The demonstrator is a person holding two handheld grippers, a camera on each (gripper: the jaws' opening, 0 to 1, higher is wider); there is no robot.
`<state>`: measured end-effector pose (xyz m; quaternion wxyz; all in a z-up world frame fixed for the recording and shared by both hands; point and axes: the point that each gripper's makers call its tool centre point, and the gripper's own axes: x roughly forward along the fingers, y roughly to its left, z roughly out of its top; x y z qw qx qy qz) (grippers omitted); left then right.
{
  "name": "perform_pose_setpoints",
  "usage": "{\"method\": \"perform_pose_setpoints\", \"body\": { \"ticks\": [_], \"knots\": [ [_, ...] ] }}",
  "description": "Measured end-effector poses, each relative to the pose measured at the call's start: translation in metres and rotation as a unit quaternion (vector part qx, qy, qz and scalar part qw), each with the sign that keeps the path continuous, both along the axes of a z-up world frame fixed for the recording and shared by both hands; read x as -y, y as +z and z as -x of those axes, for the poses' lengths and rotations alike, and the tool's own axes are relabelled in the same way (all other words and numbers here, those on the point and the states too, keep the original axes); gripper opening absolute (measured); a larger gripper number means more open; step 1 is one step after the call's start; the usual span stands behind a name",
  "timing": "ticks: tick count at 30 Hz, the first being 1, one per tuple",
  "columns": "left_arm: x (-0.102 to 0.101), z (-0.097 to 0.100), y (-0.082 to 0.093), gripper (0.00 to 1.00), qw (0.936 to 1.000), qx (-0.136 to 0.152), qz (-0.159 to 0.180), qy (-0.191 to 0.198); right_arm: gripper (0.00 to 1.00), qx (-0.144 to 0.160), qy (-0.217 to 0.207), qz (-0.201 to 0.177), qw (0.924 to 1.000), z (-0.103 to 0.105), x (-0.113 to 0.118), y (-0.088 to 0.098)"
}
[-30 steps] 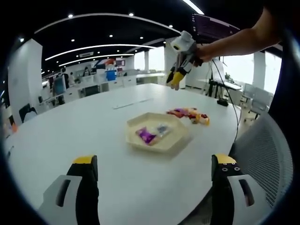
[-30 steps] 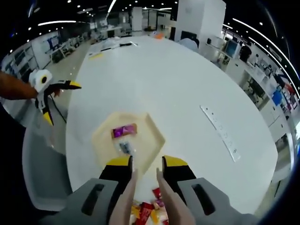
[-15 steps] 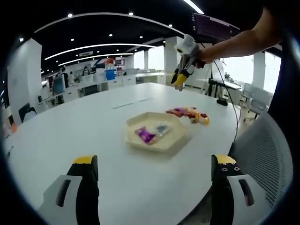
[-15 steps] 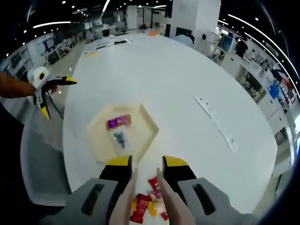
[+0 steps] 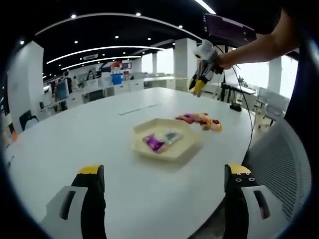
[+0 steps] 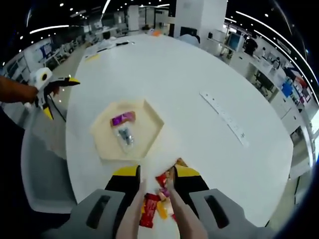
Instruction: Place the target food into the container with the food tongs after gripping and lifting it, then release it inside without dropping or visibly crushing the food.
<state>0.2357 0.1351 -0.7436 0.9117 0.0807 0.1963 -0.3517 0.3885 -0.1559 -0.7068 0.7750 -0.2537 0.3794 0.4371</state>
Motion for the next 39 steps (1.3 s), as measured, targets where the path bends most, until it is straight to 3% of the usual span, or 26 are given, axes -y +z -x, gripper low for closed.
{"method": "perform_pose_setpoints", "body": {
  "ticks": [14, 20, 39],
  "knots": [
    [0.0, 0.0, 0.0, 0.97, 1.0, -0.001, -0.001, -0.001, 0.25, -0.004, -0.026, -0.001, 0.9996, -0.014, -0.002, -0.011],
    [0.001, 0.0, 0.001, 0.96, 1.0, 0.001, 0.003, -0.001, 0.25, -0.015, -0.057, -0.005, 0.9983, -0.027, -0.001, -0.018],
    [0.0, 0.0, 0.004, 0.95, 1.0, 0.005, 0.007, 0.0, 0.26, -0.023, -0.127, -0.004, 0.9916, -0.051, -0.004, -0.053]
  ]
}}
